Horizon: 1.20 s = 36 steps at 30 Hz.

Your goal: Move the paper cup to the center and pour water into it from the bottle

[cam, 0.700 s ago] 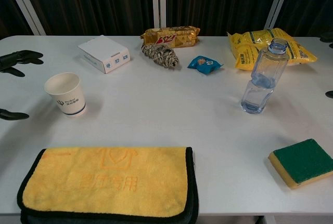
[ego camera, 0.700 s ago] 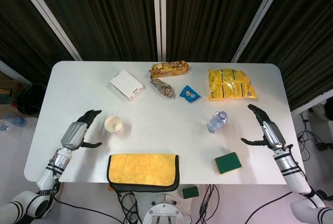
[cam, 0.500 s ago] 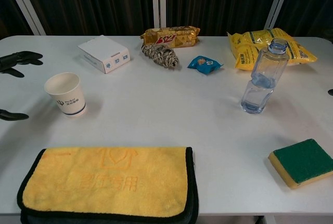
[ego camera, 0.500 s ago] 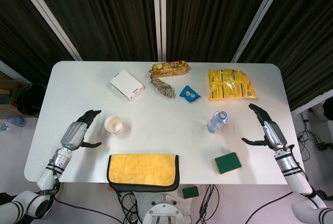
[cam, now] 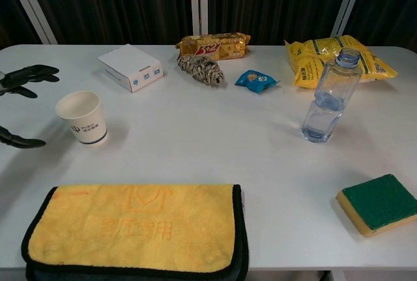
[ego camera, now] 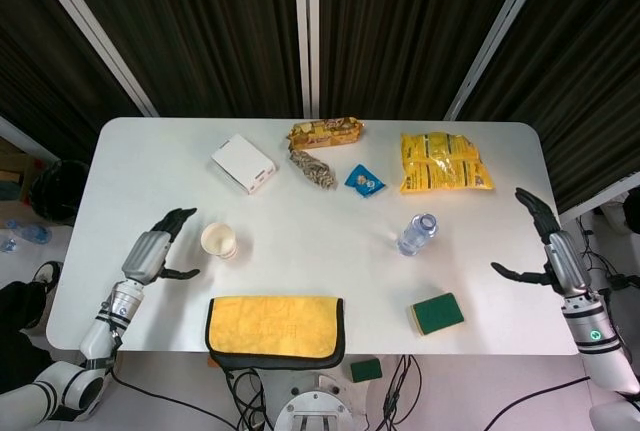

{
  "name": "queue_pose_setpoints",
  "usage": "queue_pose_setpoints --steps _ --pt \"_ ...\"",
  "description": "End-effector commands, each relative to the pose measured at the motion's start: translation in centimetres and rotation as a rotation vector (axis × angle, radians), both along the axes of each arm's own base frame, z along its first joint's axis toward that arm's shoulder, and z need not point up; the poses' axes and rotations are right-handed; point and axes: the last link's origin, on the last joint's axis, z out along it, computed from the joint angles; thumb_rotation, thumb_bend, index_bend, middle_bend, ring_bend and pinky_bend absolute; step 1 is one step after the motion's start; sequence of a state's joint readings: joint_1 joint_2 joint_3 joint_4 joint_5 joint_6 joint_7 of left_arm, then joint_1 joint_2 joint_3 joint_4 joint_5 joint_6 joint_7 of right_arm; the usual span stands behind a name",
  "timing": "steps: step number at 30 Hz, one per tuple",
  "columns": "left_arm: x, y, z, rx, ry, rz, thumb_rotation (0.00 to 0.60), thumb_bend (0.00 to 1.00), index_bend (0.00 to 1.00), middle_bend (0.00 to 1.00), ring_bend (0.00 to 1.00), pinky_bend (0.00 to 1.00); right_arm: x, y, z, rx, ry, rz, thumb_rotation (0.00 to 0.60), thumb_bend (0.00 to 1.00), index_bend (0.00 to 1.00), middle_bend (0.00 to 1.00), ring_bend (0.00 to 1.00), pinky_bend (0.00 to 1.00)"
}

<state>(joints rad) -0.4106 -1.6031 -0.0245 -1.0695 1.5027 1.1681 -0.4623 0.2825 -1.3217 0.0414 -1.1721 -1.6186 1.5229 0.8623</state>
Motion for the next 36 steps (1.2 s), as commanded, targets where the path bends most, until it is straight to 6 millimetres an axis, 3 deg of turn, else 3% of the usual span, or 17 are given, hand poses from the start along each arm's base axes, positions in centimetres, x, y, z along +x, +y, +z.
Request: queue_pose_setpoints --steps 1,7,22,28,36 --pt "0.2 0.1 -0.4 -0.011 -0.007 0.001 0.583 0.0 0.03 0.08 0.01 0.17 0.4 0.7 1.2 -0.033 0.002 0.019 0.6 0.08 0.0 0.0 0.0 0.0" --pt "1.0 0.6 -1.7 -0.052 -0.034 -0.002 0.585 0.0 0.03 0.08 0.01 0.17 0.8 1.3 1.9 -0.058 0.014 0.031 0.6 0.08 0.0 0.0 0.0 0.0" --pt "3.2 2.2 -3.6 -0.136 -0.129 0.029 0.6 0.0 0.04 0.13 0.05 0.17 -0.1 0.9 1.6 -0.118 0.11 -0.03 0.6 0.09 0.0 0.0 0.0 0.0" --pt "3.3 2.7 -3.7 -0.154 -0.189 0.073 0.6 0.0 0.12 0.22 0.1 0.19 -0.3 0.9 1.6 -0.121 0.117 -0.038 0.6 0.08 0.0 0.0 0.0 0.0" --pt "3.4 3.0 -3.9 -0.133 -0.212 0.093 0.6 0.13 0.29 0.37 0.18 0.22 -0.3 0.9 1.7 -0.126 0.123 -0.039 0.6 0.08 0.0 0.0 0.0 0.0"
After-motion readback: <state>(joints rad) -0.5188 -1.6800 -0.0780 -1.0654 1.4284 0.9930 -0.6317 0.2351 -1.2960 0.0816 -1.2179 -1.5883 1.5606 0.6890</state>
